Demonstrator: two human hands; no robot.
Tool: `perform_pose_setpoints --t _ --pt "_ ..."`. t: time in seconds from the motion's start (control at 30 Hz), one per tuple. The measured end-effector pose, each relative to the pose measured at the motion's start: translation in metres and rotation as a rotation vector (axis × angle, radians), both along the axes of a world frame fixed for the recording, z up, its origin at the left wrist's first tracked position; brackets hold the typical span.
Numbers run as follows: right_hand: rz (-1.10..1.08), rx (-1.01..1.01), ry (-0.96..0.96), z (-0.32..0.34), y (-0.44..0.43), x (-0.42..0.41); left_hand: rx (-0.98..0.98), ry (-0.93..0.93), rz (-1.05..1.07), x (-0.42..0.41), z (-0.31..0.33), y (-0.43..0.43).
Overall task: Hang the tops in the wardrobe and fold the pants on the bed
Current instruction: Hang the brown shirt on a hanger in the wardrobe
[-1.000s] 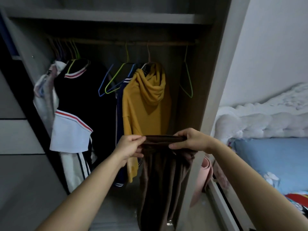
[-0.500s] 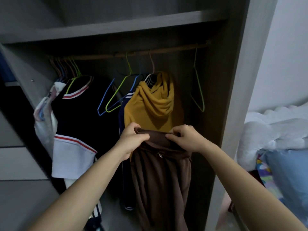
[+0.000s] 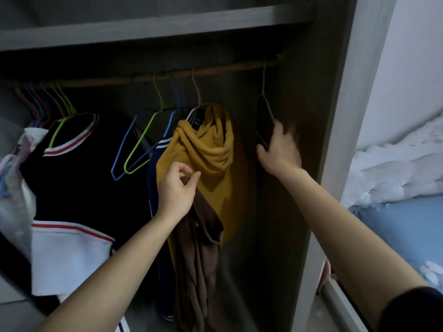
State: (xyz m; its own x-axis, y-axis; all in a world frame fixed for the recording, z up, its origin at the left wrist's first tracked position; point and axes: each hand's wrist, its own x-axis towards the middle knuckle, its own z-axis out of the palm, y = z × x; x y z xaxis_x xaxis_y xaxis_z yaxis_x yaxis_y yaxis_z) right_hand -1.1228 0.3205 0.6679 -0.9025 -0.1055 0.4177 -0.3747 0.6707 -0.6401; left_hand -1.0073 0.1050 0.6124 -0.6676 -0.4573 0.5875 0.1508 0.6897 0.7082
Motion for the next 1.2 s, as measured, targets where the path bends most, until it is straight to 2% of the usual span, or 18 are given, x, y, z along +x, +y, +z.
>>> perform_pose_setpoints --t 0.1,0.2,0.33,0.47,0.57,0.67,0.87,1.0,1.2 --pt "-0.041 -0.117 -0.214 0.007 -0.005 -0.014 0.103 -0.229 -0.116 0.001 0.003 -0.015" --pt "-0.015 -0.287 -0.336 0.01 -0.015 -0.022 0.049 -0.364 -0.232 0.002 0.004 -0.033" --pt "0.025 -0.433 -0.15 0.008 -0.039 -0.018 -0.019 -0.373 -0.317 0.001 -0.002 -0.056" --pt "0.022 -0.585 -0.111 0.0 -0.053 -0.017 0.008 -0.335 -0.34 -0.002 -0.013 -0.069" --pt "-0.016 -0.562 -0.087 0.006 -0.048 -0.02 0.032 -0.383 -0.381 -0.01 -0.022 -0.073" --pt "-0.041 -0.455 0.013 0.011 -0.042 -0.019 0.022 -0.412 -0.436 -0.02 -0.03 -0.076" --pt "-0.134 -0.321 0.115 -0.038 -0.043 0.023 0.095 -0.305 -0.476 -0.034 -0.043 -0.07" --pt "-0.237 -0.336 0.167 -0.097 -0.038 0.077 0.268 -0.326 -0.541 -0.046 -0.057 -0.051" --pt "-0.362 -0.302 0.21 -0.155 -0.007 0.162 0.646 -0.539 -0.681 -0.057 -0.068 -0.009"
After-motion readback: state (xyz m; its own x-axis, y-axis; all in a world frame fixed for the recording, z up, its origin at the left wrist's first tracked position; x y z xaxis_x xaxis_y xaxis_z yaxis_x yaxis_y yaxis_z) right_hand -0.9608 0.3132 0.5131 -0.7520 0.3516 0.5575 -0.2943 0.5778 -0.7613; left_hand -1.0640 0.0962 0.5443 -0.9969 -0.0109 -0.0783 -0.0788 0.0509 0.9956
